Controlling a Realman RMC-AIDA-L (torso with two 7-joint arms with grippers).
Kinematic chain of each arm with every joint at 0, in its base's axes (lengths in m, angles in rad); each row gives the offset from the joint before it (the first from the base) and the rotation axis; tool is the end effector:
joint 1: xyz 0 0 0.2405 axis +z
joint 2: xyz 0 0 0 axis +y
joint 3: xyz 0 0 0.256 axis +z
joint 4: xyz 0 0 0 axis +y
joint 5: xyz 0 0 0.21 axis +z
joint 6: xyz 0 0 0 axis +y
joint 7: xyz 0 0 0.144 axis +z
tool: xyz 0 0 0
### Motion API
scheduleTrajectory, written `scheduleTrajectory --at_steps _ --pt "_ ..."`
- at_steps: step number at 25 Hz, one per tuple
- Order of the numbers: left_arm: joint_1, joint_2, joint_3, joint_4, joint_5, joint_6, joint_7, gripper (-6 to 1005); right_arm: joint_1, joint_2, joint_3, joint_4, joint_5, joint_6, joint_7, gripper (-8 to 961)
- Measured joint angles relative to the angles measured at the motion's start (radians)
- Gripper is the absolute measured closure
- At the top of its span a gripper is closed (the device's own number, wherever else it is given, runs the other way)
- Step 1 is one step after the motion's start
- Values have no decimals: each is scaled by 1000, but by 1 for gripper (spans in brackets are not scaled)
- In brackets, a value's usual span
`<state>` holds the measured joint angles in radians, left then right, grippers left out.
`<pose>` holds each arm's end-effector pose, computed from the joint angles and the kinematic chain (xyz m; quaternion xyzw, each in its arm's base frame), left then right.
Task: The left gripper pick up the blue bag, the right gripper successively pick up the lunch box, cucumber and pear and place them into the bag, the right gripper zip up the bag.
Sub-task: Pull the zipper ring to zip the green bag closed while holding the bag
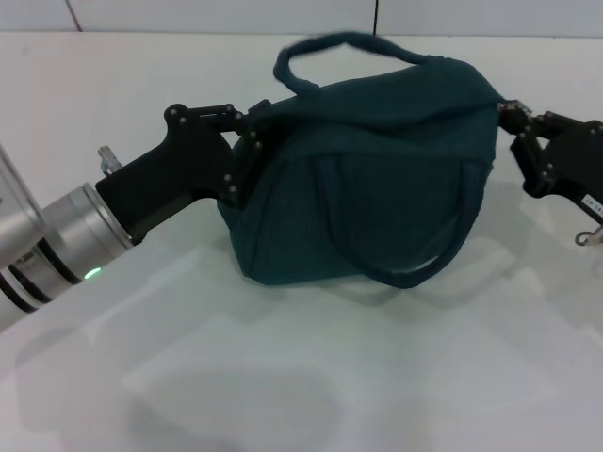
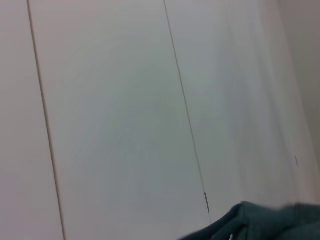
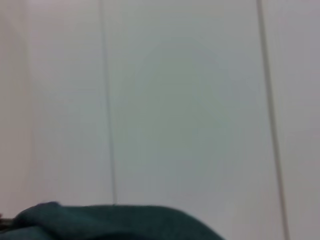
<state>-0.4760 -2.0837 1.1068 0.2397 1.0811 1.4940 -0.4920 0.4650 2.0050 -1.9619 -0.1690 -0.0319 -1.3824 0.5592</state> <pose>-0.2514 0.3122 -0.0353 -0.8607 -0.0249 -0.3893 0.3272 0.2769 0.3224 -0.0212 -0.8154 0.1585 0.4090 0.3777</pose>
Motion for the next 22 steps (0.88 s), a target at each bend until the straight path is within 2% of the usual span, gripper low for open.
scheduleTrajectory --at_steps 3,13,22 --pt "-1 1 -1 1 0 2 -23 946 -22 4 36 1 -1 3 0 937" --pt "-10 22 5 22 4 20 -128 941 -64 4 44 13 0 23 8 937" --pt "-24 33 0 53 53 37 -274 937 -63 4 44 8 -4 85 8 936"
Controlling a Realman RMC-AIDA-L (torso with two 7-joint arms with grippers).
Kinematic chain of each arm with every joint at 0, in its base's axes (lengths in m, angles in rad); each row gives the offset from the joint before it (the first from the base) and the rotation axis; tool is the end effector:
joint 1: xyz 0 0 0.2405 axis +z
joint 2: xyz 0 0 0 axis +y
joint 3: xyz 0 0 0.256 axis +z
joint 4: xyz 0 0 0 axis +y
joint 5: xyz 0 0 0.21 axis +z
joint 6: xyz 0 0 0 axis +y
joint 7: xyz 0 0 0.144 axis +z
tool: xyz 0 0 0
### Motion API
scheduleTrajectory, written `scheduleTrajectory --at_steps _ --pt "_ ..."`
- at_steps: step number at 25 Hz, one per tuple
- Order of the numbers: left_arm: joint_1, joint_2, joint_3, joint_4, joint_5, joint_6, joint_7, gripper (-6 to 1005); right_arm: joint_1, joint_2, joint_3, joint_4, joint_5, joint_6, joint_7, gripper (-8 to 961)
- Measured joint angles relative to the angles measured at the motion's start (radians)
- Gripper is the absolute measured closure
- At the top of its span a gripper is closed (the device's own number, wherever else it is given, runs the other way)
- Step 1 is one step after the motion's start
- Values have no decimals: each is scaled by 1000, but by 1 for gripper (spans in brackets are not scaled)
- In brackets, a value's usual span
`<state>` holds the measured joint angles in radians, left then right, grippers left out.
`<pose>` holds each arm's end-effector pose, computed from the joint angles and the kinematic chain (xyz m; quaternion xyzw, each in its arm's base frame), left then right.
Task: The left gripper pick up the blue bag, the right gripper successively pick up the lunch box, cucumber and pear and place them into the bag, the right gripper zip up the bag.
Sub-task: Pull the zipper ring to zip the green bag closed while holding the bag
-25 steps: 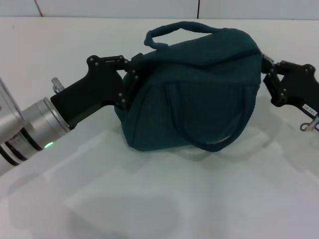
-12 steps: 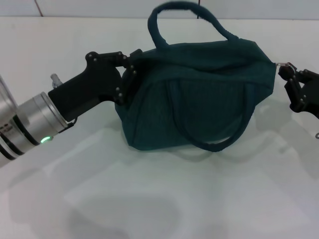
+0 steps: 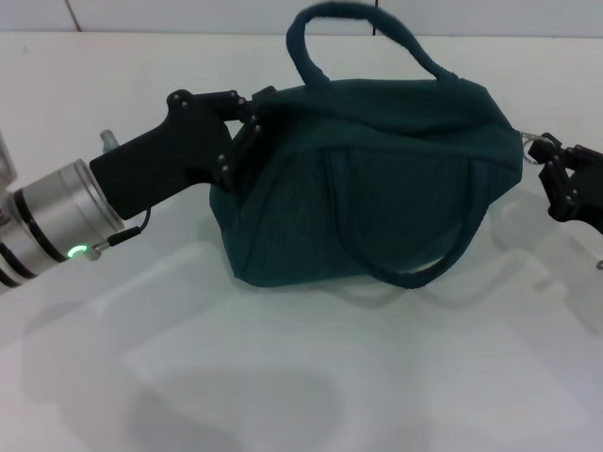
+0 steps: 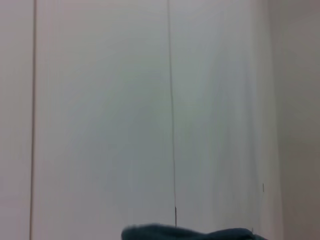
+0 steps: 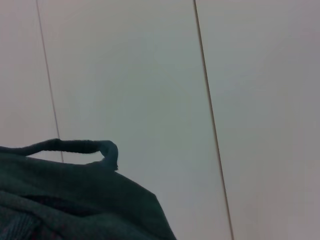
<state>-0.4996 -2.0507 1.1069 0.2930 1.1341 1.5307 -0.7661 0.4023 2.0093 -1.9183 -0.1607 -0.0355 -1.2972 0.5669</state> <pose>-0.2415 0.3211 -0.0205 -0.8660 -0.0854 -0.4234 0.2520 0.3098 0.3105 -0.0217 -0.8028 0.2169 0.3686 0.4154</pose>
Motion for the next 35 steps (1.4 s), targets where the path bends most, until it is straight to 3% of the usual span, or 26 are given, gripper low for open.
scheduleTrajectory --at_steps 4,12,18,23,25,29,35 --pt "-4 -3 1 1 3 -6 -33 936 0 0 -9 -16 -5 -13 -5 936" --pt "52 -32 -10 10 -77 14 -14 932 3 0 -11 -21 -23 -59 1 937" --pt "68 -29 3 149 -45 45 -177 720 3 0 -11 -22 -33 -63 1 938" --pt "43 -32 4 273 20 54 -292 477 3 0 -11 -22 -33 -82 1 937" --pt "27 -33 4 294 27 54 -316 425 3 0 -12 -23 -33 -86 0 935" --pt "-47 -28 4 388 138 16 -490 322 6 0 -20 -28 -34 -88 -5 931" --pt "-187 -28 2 565 464 -89 -882 152 21 0 -24 -32 -60 -85 -6 926"
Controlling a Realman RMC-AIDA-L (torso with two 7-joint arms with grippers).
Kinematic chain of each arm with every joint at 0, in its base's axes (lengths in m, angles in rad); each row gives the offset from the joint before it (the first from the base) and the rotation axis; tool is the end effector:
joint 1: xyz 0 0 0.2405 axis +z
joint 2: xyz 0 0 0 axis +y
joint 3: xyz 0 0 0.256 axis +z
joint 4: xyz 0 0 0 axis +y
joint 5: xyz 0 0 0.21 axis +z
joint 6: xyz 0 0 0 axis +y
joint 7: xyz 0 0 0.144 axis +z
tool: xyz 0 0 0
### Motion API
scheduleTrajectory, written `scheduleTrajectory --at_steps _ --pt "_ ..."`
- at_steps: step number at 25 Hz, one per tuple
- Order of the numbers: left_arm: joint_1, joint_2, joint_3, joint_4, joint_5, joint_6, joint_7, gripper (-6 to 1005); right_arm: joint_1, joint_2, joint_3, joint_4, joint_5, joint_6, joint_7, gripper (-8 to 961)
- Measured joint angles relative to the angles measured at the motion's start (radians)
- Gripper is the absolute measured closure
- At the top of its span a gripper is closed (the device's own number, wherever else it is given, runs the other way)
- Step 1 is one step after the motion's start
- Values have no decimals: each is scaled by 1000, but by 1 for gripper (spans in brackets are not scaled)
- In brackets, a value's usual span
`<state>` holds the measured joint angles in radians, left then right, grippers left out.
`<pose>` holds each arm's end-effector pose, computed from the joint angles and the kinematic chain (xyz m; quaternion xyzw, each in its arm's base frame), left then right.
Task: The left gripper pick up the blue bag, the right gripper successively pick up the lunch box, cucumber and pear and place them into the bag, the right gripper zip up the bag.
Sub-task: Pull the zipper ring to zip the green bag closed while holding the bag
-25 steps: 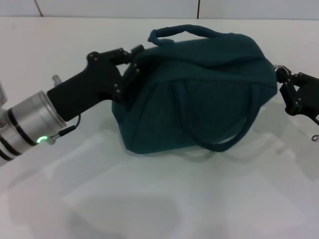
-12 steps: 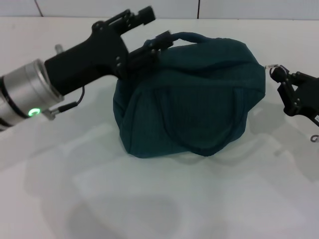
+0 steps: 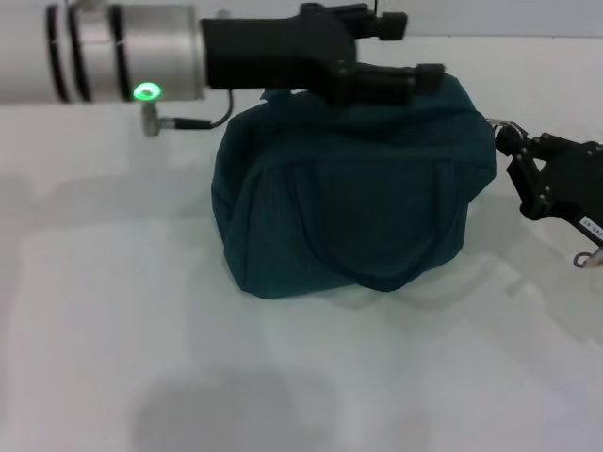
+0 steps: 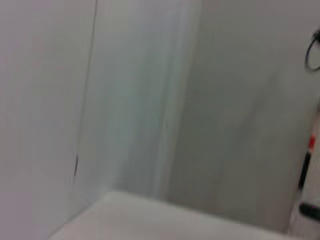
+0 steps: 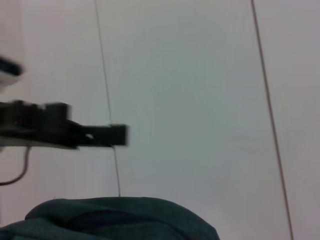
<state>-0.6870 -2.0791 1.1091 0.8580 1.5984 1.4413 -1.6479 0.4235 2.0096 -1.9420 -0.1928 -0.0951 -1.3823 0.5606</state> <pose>-0.1193 0.3774 -0.0036 -0.9390 -0.1265 -0.3142 0.0599 0.2820 0.3095 -0.0272 -0.8220 0.1626 0.4035 0.3676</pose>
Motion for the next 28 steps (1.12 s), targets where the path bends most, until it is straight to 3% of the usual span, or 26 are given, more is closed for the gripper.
scheduleTrajectory --at_steps 1,11,26,28 --pt "-17 -3 0 5 30 -14 -24 123 2 0 0 0 -3 0 0 925" --pt "-71 -6 68 9 132 -165 -123 197 7 1 0 0 -17 -2 -1 915" --pt "-88 -7 92 8 177 -186 -158 226 8 1 0 0 -31 -3 -2 901" --pt "-89 -7 98 7 179 -204 -158 296 8 1 0 -1 -37 -3 -2 899"
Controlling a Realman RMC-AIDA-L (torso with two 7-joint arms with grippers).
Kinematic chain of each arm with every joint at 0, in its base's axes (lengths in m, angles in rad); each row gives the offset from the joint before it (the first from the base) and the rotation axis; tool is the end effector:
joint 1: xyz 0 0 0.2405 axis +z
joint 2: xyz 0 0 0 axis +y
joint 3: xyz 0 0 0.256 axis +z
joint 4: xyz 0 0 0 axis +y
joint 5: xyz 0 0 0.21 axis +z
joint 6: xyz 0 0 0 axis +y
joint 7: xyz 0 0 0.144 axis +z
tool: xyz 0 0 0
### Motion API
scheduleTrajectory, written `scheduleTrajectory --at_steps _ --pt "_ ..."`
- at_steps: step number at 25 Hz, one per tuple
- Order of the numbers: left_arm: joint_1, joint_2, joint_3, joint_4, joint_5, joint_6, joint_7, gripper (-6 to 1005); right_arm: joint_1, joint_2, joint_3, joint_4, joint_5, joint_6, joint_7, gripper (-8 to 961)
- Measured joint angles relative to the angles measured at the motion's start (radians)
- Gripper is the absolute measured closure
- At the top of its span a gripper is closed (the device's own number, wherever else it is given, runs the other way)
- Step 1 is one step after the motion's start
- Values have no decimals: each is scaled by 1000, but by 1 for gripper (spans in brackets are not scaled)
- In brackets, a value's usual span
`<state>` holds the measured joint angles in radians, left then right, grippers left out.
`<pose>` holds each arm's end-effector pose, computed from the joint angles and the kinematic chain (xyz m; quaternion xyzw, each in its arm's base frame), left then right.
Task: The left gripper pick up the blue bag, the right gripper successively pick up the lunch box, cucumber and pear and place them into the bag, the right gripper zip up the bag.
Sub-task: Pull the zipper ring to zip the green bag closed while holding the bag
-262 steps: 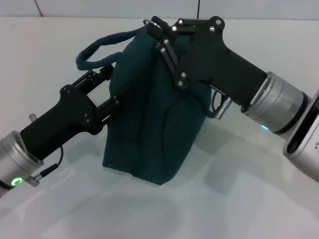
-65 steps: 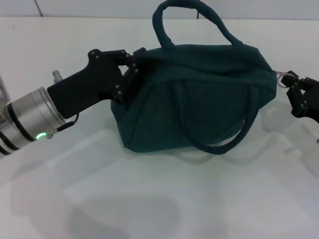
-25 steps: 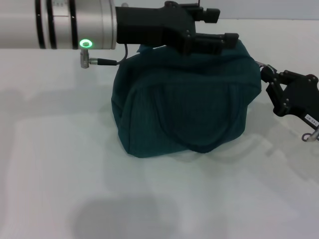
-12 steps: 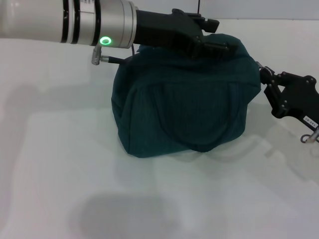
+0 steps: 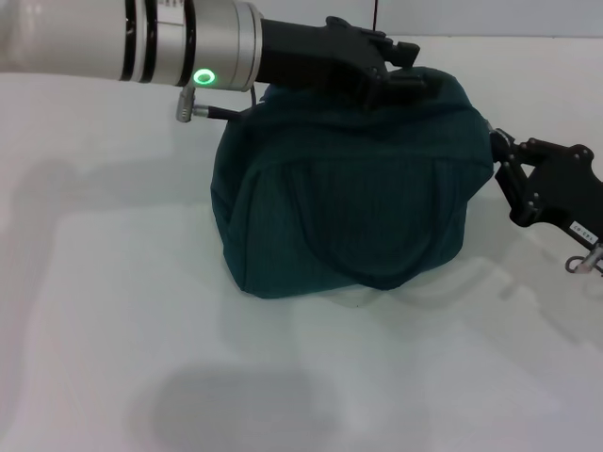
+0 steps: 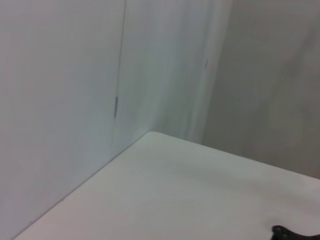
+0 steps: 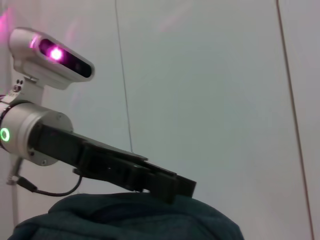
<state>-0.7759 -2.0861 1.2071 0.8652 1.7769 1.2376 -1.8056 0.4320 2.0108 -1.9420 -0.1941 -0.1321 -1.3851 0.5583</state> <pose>-0.1047 0.4017 -0.0316 -0.9599 -0.1556 -0.2121 0.0975 0.2777 0.3087 -0.0318 -0.8324 0.1517 0.3998 0.3526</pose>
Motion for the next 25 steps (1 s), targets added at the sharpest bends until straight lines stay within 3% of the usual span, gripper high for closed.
scheduleTrajectory --at_steps 3,8,14,25 --pt "0 0 31 0 6 -38 -1 402 0 0 0 -1 -1 0 -1 896" --pt "0 0 80 0 11 -93 1 669 -2 1 0 -1 -9 0 -2 891" --pt "0 0 83 0 12 -98 6 681 -6 1 0 -1 -12 0 -2 886" --pt "16 -1 97 -1 13 -101 55 831 -23 5 9 -1 -5 -1 -2 875"
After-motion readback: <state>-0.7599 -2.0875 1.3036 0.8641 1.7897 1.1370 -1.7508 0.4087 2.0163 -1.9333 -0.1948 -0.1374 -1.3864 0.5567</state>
